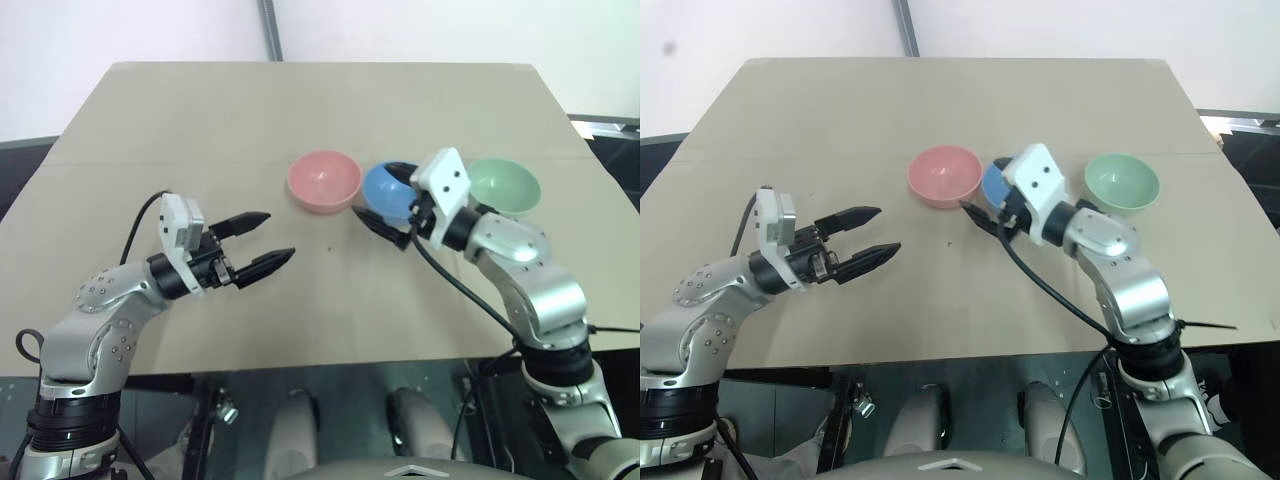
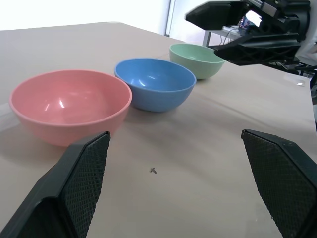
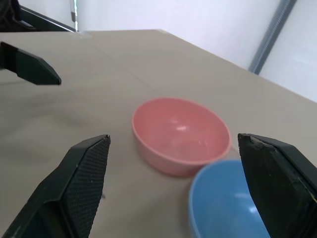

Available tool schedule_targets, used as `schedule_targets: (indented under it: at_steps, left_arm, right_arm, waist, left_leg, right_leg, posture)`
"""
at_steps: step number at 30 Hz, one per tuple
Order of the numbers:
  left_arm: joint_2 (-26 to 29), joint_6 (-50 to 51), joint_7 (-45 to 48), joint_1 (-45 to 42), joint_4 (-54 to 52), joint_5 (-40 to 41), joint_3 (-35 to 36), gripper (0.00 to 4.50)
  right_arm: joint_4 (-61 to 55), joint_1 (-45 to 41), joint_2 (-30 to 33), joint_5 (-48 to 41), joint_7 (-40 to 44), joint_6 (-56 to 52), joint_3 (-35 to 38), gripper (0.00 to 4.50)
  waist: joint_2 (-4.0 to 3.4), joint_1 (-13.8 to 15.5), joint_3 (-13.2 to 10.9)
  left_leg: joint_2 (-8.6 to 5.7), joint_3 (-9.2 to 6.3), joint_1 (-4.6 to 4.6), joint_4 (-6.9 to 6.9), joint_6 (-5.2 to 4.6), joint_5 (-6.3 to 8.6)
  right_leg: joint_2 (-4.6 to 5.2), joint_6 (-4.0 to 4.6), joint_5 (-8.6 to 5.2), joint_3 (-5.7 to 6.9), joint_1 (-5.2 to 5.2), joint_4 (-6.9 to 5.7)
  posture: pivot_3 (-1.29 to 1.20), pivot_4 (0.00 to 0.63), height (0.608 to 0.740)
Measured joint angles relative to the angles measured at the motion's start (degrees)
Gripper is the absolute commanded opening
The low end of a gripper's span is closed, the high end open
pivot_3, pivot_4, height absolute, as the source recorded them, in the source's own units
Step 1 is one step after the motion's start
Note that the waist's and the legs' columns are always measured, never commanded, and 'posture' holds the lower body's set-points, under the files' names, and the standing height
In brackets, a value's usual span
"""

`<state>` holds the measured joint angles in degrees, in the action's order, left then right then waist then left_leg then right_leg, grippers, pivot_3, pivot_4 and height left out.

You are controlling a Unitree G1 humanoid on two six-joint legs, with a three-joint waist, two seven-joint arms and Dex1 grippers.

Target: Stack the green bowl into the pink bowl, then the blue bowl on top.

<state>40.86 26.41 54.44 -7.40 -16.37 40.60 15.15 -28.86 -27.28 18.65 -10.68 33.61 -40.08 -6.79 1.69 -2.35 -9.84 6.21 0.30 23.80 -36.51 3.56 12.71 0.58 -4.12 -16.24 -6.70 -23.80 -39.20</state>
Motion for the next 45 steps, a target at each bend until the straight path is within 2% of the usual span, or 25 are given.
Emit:
schedule_targets:
  at_steps: [4, 8, 10, 12, 14, 16, 17, 19, 22, 26, 32, 35, 38, 40, 43, 45]
  left_arm:
    - [0.18, 1.07, -3.76, -1.37, -0.27, -2.59, -0.96, 4.50]
    - [6.49, 3.02, -10.37, -3.19, -1.05, -13.39, -4.67, 4.50]
    - [11.83, 2.65, -8.15, -6.78, -0.56, -17.44, -7.65, 4.50]
    - [15.33, 0.56, -3.46, -15.86, 1.60, -21.27, -12.71, 4.50]
    - [16.40, -3.40, 0.51, -23.46, 4.81, -25.02, -16.74, 4.50]
    - [16.57, -5.52, 2.99, -27.23, 7.45, -27.33, -19.54, 4.50]
    - [16.41, -6.43, 4.11, -28.85, 8.82, -28.44, -21.04, 4.50]
    - [13.67, -11.16, 10.38, -38.78, 18.91, -34.61, -29.24, 4.50]
    - [8.56, -21.08, 15.78, -49.38, 33.41, -42.81, -36.78, 4.50]
    - [2.59, -29.07, 17.05, -55.58, 46.53, -48.59, -40.56, 4.50]
    - [-2.18, -37.92, 19.10, -59.73, 57.31, -53.80, -42.84, 4.50]
    - [-3.44, -41.07, 20.48, -59.95, 60.07, -55.13, -42.98, 3.81]
    - [-4.15, -42.80, 21.80, -59.95, 61.01, -56.17, -43.24, 2.52]
    - [-4.51, -43.20, 22.28, -59.95, 61.01, -56.28, -43.24, 1.43]
    - [-4.70, -43.92, 23.05, -59.91, 61.01, -56.58, -43.22, 0.16]
    - [-4.72, -44.04, 23.72, -59.64, 60.85, -56.47, -42.99, 0.03]
  right_arm:
    - [-3.84, 2.84, 3.22, -2.25, -0.34, -2.38, 3.98, 4.48]
    - [-9.48, 8.80, 10.37, -6.55, 1.24, -6.59, 11.19, 4.48]
    - [-11.92, 10.89, 12.93, -8.74, 1.94, -8.62, 14.70, 4.48]
    - [-15.04, 13.45, 15.51, -11.76, 3.17, -10.14, 17.81, 4.48]
    - [-17.53, 15.41, 17.03, -14.38, 4.42, -10.74, 19.03, 4.48]
    - [-18.45, 16.34, 17.42, -15.76, 4.81, -10.96, 19.26, 4.48]
    - [-18.72, 16.83, 17.55, -16.32, 4.88, -11.02, 19.42, 4.48]
    - [-19.64, 18.40, 18.41, -17.98, 5.24, -11.02, 19.65, 4.48]
    - [-20.60, 18.34, 18.42, -19.10, 4.15, -10.32, 19.08, 4.48]
    - [-21.46, 18.56, 18.31, -19.55, 1.90, -9.41, 18.43, 4.48]
    - [-23.85, 20.44, 17.76, -20.02, -1.37, -8.89, 17.93, 4.48]
    - [-24.78, 20.72, 17.70, -20.04, -3.17, -8.85, 17.60, 4.50]
    - [-25.12, 20.90, 17.43, -20.03, -4.77, -8.84, 17.07, 4.50]
    - [-25.15, 21.04, 17.42, -20.01, -5.56, -8.83, 16.65, 4.50]
    - [-25.14, 21.05, 17.43, -19.94, -6.53, -8.59, 16.55, 4.50]
    - [-25.12, 21.05, 17.48, -19.80, -6.68, -8.34, 16.53, 4.50]
  waist:
    - [0.00, 0.05, 0.00]
    - [0.03, 0.22, -0.01]
    - [0.03, 0.30, -0.02]
    - [0.00, 0.71, -0.03]
    - [-0.01, 0.77, -0.03]
    - [-0.02, 0.52, -0.04]
    - [-0.02, 0.43, -0.04]
    - [-0.02, 0.65, -0.04]
    - [-0.02, 0.73, -0.05]
    - [-0.02, 0.56, -0.05]
    - [-0.01, 0.43, -0.06]
    - [-0.01, 0.39, -0.05]
    - [-0.01, 0.41, -0.05]
    - [-0.01, 0.41, -0.05]
    - [-0.01, 0.41, -0.05]
    - [-0.01, 0.41, -0.05]
  left_leg:
    - [-0.01, -0.01, 0.00, 0.00, 0.00, 0.00]
    - [-0.01, -0.08, 0.04, 0.06, 0.00, 0.00]
    - [-0.01, -0.09, 0.04, 0.08, 0.00, 0.00]
    - [-0.04, -0.14, 0.05, 0.07, 0.00, 0.00]
    - [-0.06, -0.15, 0.02, 0.07, 0.00, 0.00]
    - [-0.06, -0.15, 0.02, 0.07, 0.00, 0.00]
    - [-0.06, -0.15, 0.03, 0.07, 0.00, 0.00]
    - [-0.09, -0.36, 0.10, 0.03, -0.01, 0.00]
    - [-0.10, -0.40, 0.15, -0.04, -0.01, 0.00]
    - [-0.11, -0.45, 0.18, -0.01, -0.01, 0.00]
    - [-0.11, -0.58, 0.31, -0.01, -0.01, 0.00]
    - [-0.11, -0.59, 0.30, -0.04, -0.01, 0.00]
    - [-0.11, -0.63, 0.31, -0.10, -0.01, -0.01]
    - [-0.11, -0.65, 0.33, -0.13, -0.01, -0.01]
    - [-0.11, -0.68, 0.36, -0.15, -0.01, 0.00]
    - [-0.11, -0.70, 0.36, -0.15, -0.01, 0.00]
  right_leg:
    - [0.00, 0.00, 0.00, 0.00, 0.01, 0.00]
    - [0.00, 0.00, 0.00, 0.07, 0.03, 0.15]
    - [0.00, 0.00, 0.00, 0.09, 0.04, 0.21]
    - [0.01, 0.00, 0.00, 0.14, 0.09, 0.24]
    - [0.01, 0.00, 0.00, 0.15, 0.14, 0.29]
    - [0.01, 0.00, 0.00, 0.13, 0.13, 0.28]
    - [0.00, 0.00, -0.01, 0.14, 0.13, 0.28]
    - [-0.03, 0.00, 0.00, 0.31, 0.17, 0.28]
    - [-0.02, 0.00, 0.00, 0.32, 0.20, 0.29]
    - [-0.02, 0.01, -0.01, 0.33, 0.19, 0.31]
    - [-0.02, 0.01, -0.01, 0.45, 0.16, 0.33]
    - [-0.02, 0.00, -0.01, 0.46, 0.17, 0.28]
    - [-0.02, 0.00, 0.00, 0.49, 0.18, 0.23]
    - [-0.02, 0.00, 0.00, 0.50, 0.19, 0.22]
    - [-0.02, 0.00, 0.00, 0.52, 0.19, 0.23]
    - [-0.02, 0.00, 0.00, 0.53, 0.19, 0.23]
  posture:
    - [0.00, 0.150, 0.740]
    - [0.00, 0.150, 0.740]
    - [0.00, 0.150, 0.740]
    - [0.00, 0.150, 0.740]
    - [0.00, 0.150, 0.740]
    - [0.00, 0.150, 0.740]
    - [0.00, 0.150, 0.740]
    - [0.00, 0.150, 0.740]
    - [0.00, 0.150, 0.740]
    - [0.00, 0.150, 0.740]
    - [0.00, 0.150, 0.740]
    - [0.00, 0.150, 0.740]
    - [0.00, 0.150, 0.740]
    - [0.00, 0.150, 0.740]
    - [0.00, 0.150, 0.740]
    - [0.00, 0.150, 0.740]
